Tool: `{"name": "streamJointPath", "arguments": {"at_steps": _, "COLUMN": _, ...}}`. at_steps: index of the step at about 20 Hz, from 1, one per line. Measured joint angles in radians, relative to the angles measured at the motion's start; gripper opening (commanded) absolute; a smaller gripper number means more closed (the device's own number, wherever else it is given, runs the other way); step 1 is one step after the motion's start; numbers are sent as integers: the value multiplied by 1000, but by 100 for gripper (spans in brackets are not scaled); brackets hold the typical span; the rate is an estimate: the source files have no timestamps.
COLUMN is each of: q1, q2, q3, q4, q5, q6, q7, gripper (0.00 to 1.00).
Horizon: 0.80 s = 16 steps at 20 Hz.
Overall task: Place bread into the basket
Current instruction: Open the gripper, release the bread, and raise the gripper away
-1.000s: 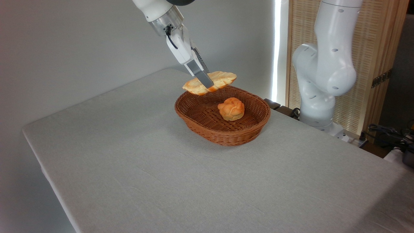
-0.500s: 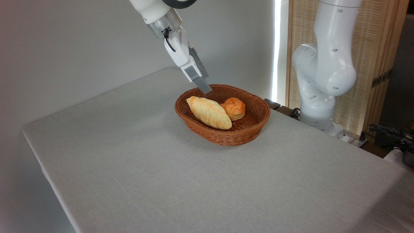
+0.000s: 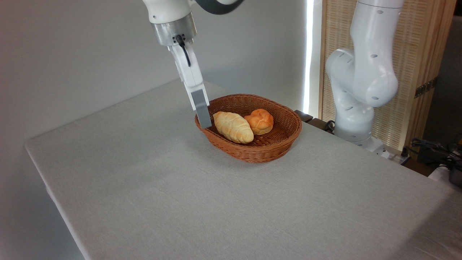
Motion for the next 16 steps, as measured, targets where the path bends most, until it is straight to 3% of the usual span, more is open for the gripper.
{"name": "streamJointPath", "arguments": {"at_steps": 4, "q1": 1, "q2": 4, "q3": 98, "q4": 0, "q5": 3, "q6": 100, "q7": 0, "gripper": 100}}
{"name": "streamJointPath", "arguments": {"at_steps": 6, "q1": 2, "q2": 15, "q3": 128, "q4": 0, "q5": 29, "q6": 131, "q7": -11, "gripper": 100}}
{"name": "streamJointPath", "arguments": {"at_steps": 11, "q1": 1, "q2": 57, "q3": 148, "q4": 0, "q5": 58, "q6": 205, "q7": -205, "gripper": 100}}
{"name": "streamJointPath", "arguments": {"at_steps": 16, "q1": 1, "q2": 60, "q3": 177, "q4": 17, "q5": 58, "q6": 209, "q7": -251, "gripper": 100}}
